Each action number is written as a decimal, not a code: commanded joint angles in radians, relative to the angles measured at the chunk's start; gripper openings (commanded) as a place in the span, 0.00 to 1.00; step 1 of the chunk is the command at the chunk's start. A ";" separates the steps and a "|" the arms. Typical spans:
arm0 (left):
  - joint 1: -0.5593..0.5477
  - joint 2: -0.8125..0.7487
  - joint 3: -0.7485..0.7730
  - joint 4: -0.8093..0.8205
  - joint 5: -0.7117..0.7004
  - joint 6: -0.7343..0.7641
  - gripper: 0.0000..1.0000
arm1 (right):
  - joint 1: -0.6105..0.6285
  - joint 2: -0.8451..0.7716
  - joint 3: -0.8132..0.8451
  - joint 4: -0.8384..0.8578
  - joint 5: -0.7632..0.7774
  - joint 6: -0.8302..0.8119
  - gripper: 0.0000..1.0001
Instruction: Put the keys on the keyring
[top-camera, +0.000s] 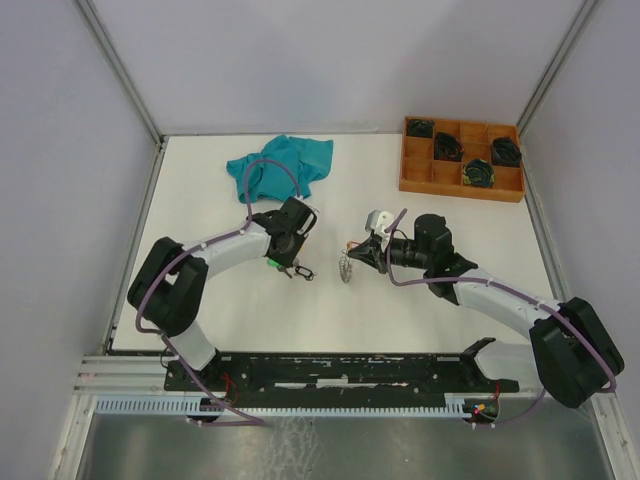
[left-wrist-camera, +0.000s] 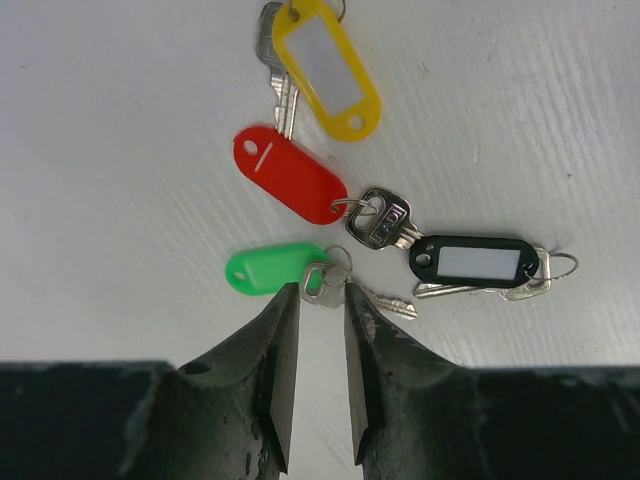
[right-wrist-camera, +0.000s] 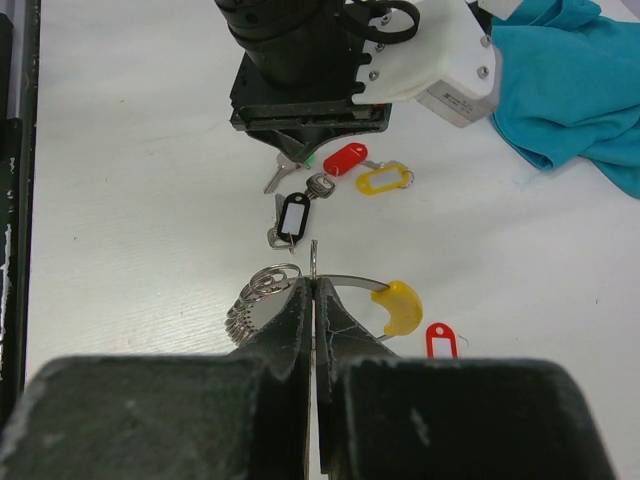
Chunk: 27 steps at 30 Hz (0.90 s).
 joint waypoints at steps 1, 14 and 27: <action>-0.030 0.042 0.066 -0.044 -0.045 0.104 0.31 | -0.005 -0.002 0.004 0.075 -0.013 -0.002 0.01; -0.055 0.138 0.135 -0.094 -0.082 0.145 0.26 | -0.005 0.014 0.010 0.077 -0.023 0.002 0.01; -0.057 0.162 0.144 -0.081 -0.083 0.160 0.12 | -0.008 0.040 0.016 0.096 -0.058 0.024 0.01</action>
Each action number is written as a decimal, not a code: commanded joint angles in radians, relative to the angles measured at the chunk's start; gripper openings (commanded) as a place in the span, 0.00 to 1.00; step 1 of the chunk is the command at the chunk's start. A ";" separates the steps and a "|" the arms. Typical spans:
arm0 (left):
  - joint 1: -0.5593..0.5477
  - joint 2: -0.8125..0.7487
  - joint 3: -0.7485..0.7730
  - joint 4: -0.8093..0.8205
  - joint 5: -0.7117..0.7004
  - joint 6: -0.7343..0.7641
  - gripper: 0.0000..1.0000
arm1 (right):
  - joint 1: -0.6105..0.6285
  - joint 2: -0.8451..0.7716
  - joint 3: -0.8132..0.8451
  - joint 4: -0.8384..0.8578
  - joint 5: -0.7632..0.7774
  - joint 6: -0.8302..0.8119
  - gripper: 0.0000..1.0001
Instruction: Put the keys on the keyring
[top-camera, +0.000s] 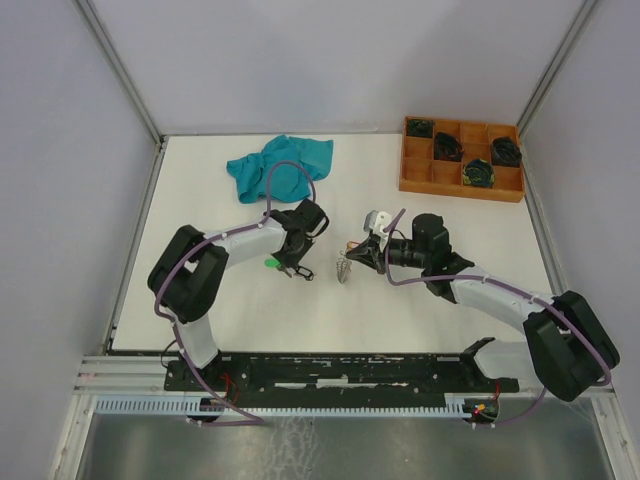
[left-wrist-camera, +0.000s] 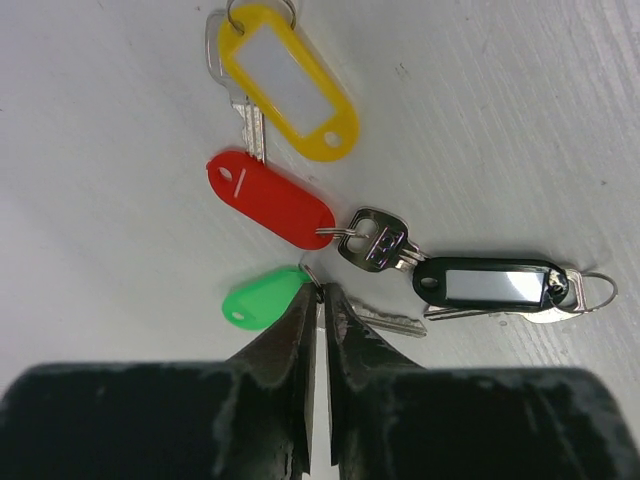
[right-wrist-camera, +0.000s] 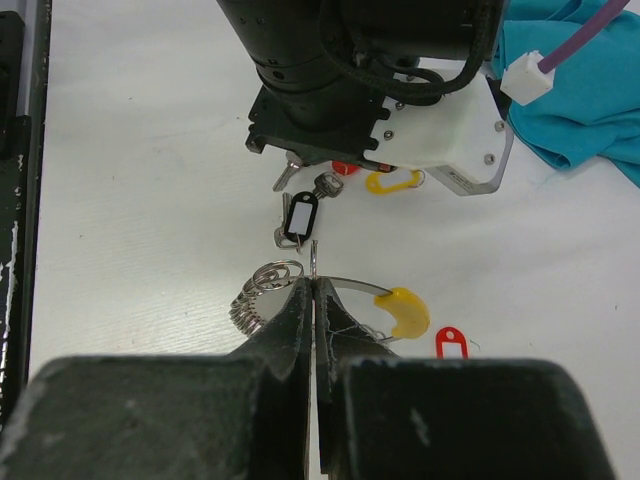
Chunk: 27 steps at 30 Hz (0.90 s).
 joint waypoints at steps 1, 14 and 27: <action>-0.004 0.011 0.032 0.009 -0.015 0.045 0.10 | -0.005 0.006 0.016 0.067 -0.039 0.019 0.01; -0.004 -0.213 -0.064 0.103 0.045 0.077 0.03 | -0.008 0.008 0.017 0.099 -0.063 0.082 0.01; -0.003 -0.596 -0.268 0.302 0.319 0.210 0.03 | -0.012 0.010 0.025 0.124 -0.127 0.118 0.01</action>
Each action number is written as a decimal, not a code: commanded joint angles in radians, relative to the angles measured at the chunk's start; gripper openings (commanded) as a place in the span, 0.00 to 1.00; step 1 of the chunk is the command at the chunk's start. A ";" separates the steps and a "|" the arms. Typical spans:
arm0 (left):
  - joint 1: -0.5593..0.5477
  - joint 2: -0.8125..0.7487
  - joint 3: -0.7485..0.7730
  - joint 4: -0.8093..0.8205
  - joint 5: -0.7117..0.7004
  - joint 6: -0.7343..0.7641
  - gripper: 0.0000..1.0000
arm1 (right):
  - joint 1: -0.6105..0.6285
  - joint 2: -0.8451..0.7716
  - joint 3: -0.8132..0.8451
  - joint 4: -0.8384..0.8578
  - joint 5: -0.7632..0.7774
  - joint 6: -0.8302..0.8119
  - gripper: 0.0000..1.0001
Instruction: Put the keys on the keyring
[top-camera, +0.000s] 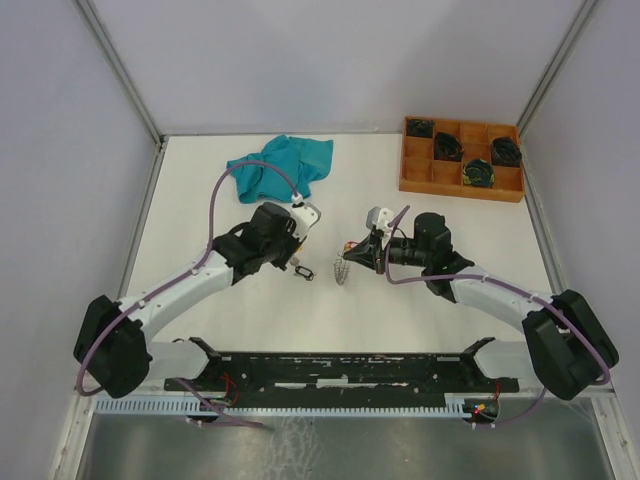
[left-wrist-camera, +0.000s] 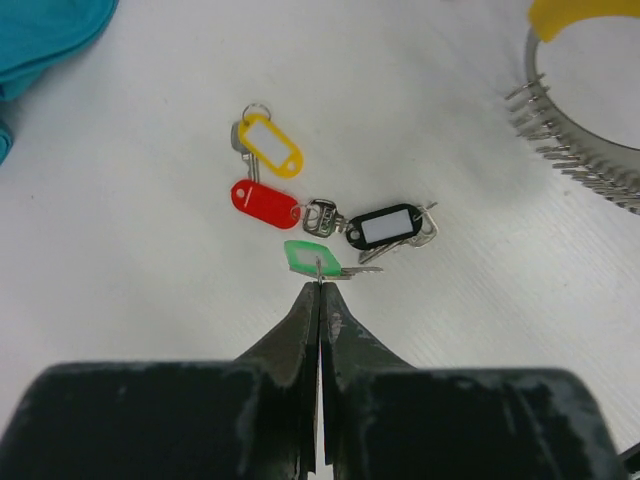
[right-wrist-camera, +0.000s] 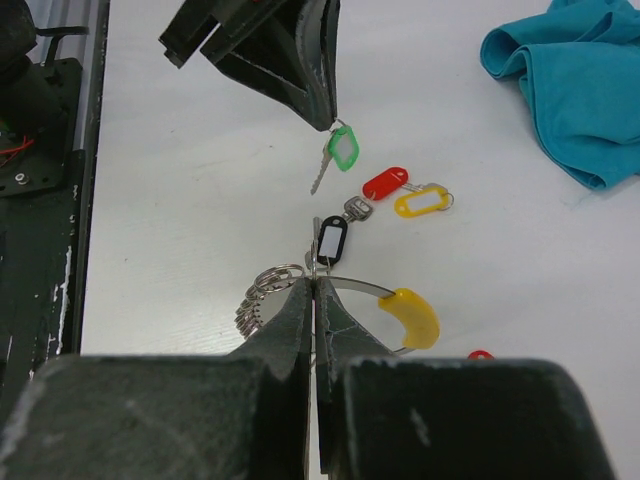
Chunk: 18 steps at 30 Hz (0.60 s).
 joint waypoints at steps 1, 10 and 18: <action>-0.002 -0.117 -0.042 0.119 0.155 0.114 0.03 | -0.006 0.000 0.029 0.051 -0.081 -0.004 0.01; -0.002 -0.268 -0.098 0.148 0.414 0.324 0.03 | -0.015 0.064 0.136 -0.124 -0.288 -0.135 0.01; -0.002 -0.285 -0.109 0.145 0.566 0.395 0.03 | -0.016 0.123 0.228 -0.242 -0.421 -0.270 0.01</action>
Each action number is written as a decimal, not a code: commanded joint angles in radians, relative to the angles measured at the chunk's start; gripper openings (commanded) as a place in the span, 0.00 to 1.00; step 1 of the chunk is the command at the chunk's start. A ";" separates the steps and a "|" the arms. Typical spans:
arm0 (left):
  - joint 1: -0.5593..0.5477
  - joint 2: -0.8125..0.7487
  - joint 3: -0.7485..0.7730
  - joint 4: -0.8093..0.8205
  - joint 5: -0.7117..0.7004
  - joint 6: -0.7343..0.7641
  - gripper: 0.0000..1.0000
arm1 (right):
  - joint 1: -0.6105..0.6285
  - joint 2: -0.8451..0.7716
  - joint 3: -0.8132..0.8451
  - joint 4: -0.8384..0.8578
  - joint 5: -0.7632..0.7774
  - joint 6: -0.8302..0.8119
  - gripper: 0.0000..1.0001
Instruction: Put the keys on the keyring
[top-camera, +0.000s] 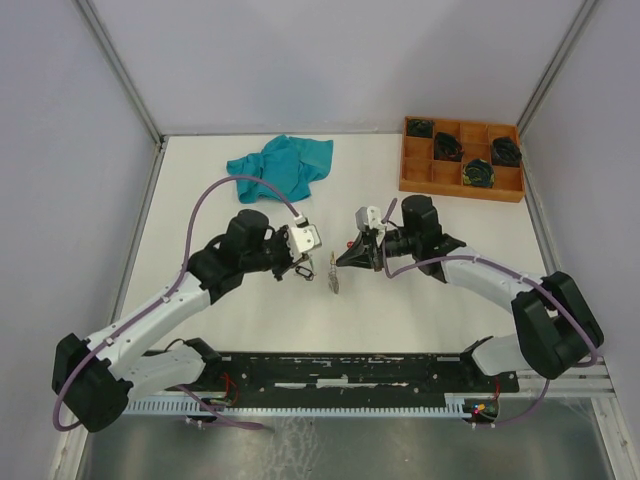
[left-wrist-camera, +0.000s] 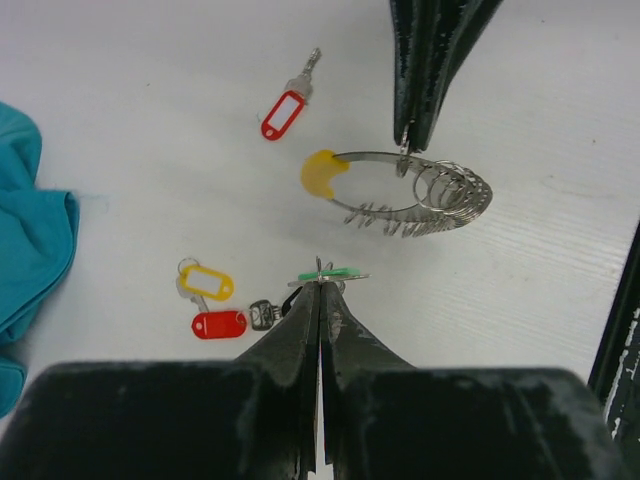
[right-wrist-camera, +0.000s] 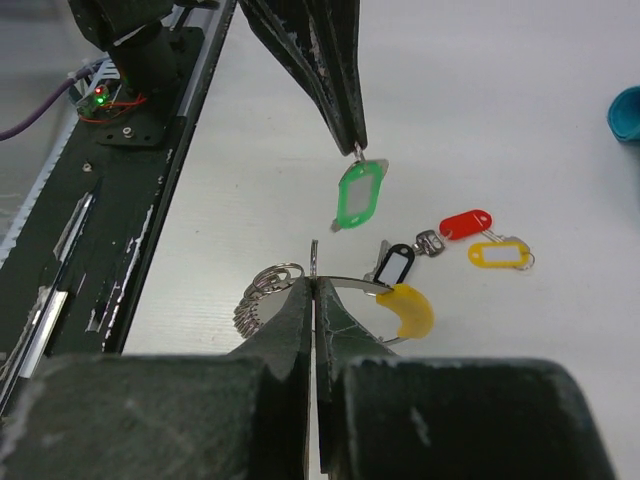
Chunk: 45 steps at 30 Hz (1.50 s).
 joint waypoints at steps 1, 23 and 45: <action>-0.001 -0.030 -0.019 0.056 0.148 0.094 0.03 | -0.004 0.015 0.073 -0.056 -0.131 -0.121 0.01; -0.001 -0.115 -0.104 0.167 0.092 0.069 0.03 | 0.029 -0.112 0.077 -0.143 0.143 -0.190 0.01; -0.003 -0.085 -0.135 0.257 0.088 -0.065 0.03 | 0.112 -0.304 -0.112 0.041 0.557 -0.069 0.01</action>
